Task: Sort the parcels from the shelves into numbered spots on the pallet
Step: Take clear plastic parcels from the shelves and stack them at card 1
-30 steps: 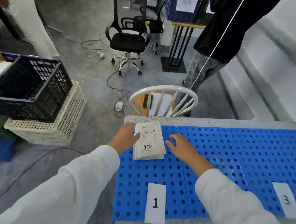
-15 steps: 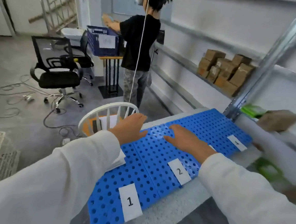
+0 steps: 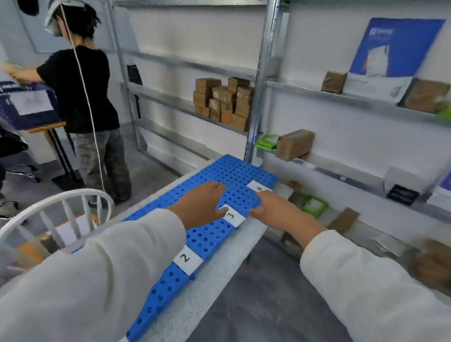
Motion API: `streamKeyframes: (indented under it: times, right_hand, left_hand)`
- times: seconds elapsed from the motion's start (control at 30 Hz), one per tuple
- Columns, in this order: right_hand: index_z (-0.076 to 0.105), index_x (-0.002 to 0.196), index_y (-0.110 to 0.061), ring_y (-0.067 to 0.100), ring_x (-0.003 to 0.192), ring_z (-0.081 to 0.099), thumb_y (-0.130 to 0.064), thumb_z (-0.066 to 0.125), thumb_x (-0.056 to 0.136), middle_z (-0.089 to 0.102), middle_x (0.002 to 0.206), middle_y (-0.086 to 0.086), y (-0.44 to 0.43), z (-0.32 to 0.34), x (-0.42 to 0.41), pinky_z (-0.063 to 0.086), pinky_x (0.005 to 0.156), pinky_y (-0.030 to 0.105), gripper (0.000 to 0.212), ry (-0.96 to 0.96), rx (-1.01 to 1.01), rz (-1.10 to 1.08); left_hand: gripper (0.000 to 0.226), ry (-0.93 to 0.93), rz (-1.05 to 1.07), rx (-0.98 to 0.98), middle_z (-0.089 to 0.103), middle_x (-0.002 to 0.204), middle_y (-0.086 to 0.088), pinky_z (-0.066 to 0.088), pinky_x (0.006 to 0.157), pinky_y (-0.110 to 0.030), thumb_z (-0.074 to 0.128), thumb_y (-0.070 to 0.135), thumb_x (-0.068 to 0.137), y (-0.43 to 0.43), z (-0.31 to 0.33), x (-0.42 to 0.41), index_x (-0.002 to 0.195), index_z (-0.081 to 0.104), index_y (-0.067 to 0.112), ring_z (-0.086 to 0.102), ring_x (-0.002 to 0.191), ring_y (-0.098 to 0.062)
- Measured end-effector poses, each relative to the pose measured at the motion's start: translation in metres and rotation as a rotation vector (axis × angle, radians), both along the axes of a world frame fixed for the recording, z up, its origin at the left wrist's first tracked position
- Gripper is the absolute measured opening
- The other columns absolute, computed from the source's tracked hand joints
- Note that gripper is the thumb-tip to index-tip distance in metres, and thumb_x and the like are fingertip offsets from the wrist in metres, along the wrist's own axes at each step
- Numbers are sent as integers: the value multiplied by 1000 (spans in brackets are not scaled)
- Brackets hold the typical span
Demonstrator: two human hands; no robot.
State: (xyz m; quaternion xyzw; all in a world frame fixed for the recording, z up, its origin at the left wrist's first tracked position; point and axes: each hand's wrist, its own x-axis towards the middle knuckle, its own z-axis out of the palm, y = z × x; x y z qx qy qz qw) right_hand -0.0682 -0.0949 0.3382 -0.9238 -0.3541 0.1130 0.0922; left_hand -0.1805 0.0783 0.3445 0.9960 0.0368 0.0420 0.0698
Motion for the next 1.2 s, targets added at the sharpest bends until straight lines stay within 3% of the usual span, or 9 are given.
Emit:
streamKeyframes:
  times: [0.17,0.33,0.47,0.63,0.9,1.2]
  right_hand:
    - [47,131,-19,25,114,56,-48,55,87,53,129,5,-112,-4,51,49,92,42,53,-21,36,-164]
    - [42,138,-14,23,116,53,-47,51,93,49,135,5,-205,-1,74,45,93,35,57,-34,48,-293]
    - [48,129,-15,22,101,60,-52,49,91,59,116,3,-258,-10,81,50,85,38,53,2,88,-371]
    - [43,137,-14,25,118,53,-50,47,94,49,137,8,-317,-16,93,45,96,39,56,-31,79,-468]
    - [34,145,-18,23,127,47,-50,47,94,39,147,3,-372,-32,156,41,102,36,62,-5,19,-591]
    - [43,136,-14,24,115,53,-44,49,93,50,136,7,-385,-66,278,47,94,37,52,73,-7,-680]
  left_hand:
    - [62,-36,-123,-18,32,152,-3,29,108,-31,48,41,97,-103,4,62,149,27,14,31,138,-19]
    - [61,-99,-200,-93,35,149,-1,29,107,-26,50,41,96,-184,6,106,147,30,15,32,137,-15]
    - [63,-71,-282,-81,35,150,-3,27,110,-28,51,40,95,-232,7,139,148,29,13,32,137,-17]
    - [58,-67,-393,-1,44,142,-3,36,106,-33,51,44,94,-280,4,190,141,37,14,41,129,-19]
    - [62,-4,-522,-17,39,146,-4,33,109,-33,51,44,94,-318,-23,267,146,31,15,39,133,-20]
    - [57,108,-543,-82,46,138,-5,41,103,-37,52,42,93,-329,-63,403,140,39,11,45,126,-23]
